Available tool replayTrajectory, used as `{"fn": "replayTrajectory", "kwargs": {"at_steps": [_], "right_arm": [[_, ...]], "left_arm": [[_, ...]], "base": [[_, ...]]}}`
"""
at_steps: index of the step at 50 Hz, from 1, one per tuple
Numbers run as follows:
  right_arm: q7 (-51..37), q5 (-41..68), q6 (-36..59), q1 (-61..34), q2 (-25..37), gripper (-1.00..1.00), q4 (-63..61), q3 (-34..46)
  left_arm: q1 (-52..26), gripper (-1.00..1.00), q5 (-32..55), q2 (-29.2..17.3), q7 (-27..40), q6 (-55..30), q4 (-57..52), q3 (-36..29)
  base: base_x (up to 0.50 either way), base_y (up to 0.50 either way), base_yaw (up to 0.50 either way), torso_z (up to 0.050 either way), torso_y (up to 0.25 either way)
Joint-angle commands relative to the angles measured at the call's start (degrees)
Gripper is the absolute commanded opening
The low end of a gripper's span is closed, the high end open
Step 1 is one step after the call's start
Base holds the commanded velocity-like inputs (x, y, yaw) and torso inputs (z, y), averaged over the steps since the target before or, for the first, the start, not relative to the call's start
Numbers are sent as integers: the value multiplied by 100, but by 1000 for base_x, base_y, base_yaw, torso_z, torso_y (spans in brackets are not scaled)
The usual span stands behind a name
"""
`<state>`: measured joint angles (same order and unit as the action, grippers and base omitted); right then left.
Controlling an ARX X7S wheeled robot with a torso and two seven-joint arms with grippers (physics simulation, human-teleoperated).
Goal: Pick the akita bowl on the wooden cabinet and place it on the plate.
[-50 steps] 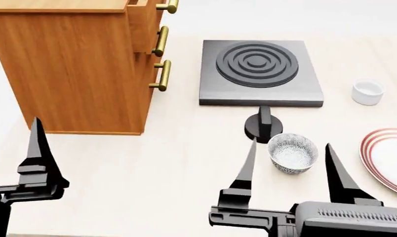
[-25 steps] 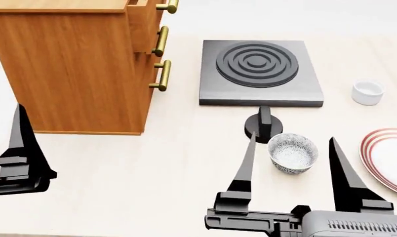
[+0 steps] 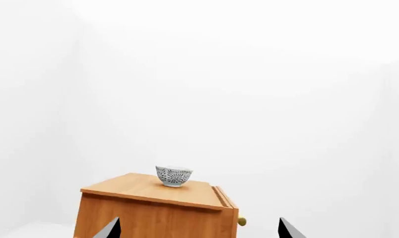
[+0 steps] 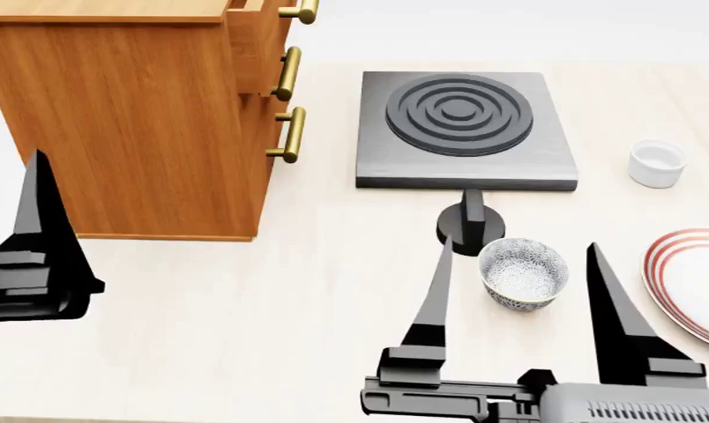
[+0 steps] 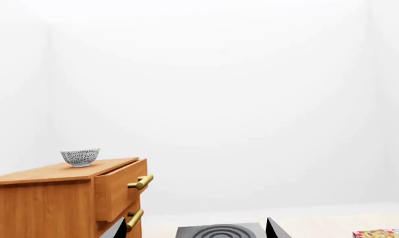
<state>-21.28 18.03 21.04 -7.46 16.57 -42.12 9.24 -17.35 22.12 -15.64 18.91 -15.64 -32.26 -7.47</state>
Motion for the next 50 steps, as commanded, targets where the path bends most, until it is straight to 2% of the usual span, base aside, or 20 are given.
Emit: {"fn": "replayTrajectory", "kwargs": {"at_steps": [1, 6, 8, 30, 32, 36, 42, 50], "right_arm": [[-51, 58, 11, 7, 48, 100, -82, -5], [-57, 89, -10, 11, 62, 100, -68, -11], [-56, 99, -23, 10, 65, 100, -51, -9], [-111, 155, -17, -33, 142, 100, -59, 31], [-120, 157, -17, -35, 150, 100, -65, 31], [-127, 160, -22, -42, 154, 100, -54, 53], [-151, 174, -32, -29, 173, 100, -78, 53], [-177, 203, -54, -7, 196, 100, -104, 44]], "left_arm": [[-631, 100, 349, -9, 105, -617, -309, -76], [-546, 100, 616, 24, -59, -359, -445, 36], [-557, 100, 622, -25, 19, -502, -579, 15], [-581, 100, 804, -64, 77, -420, -673, 57], [-614, 100, 1013, 36, 107, -332, -639, 212], [-963, 100, 1071, -57, 327, -745, -750, 163], [-1974, 100, 1144, -184, 698, -1738, -924, -122], [-2912, 100, 1412, -137, 856, -2396, -905, -257]], "base": [[0, 0, 0, 0, 0], [0, 0, 0, 0, 0], [0, 0, 0, 0, -50], [0, 0, 0, 0, -250], [0, 0, 0, 0, -125], [0, 0, 0, 0, 0], [0, 0, 0, 0, 0], [0, 0, 0, 0, 0]]}}
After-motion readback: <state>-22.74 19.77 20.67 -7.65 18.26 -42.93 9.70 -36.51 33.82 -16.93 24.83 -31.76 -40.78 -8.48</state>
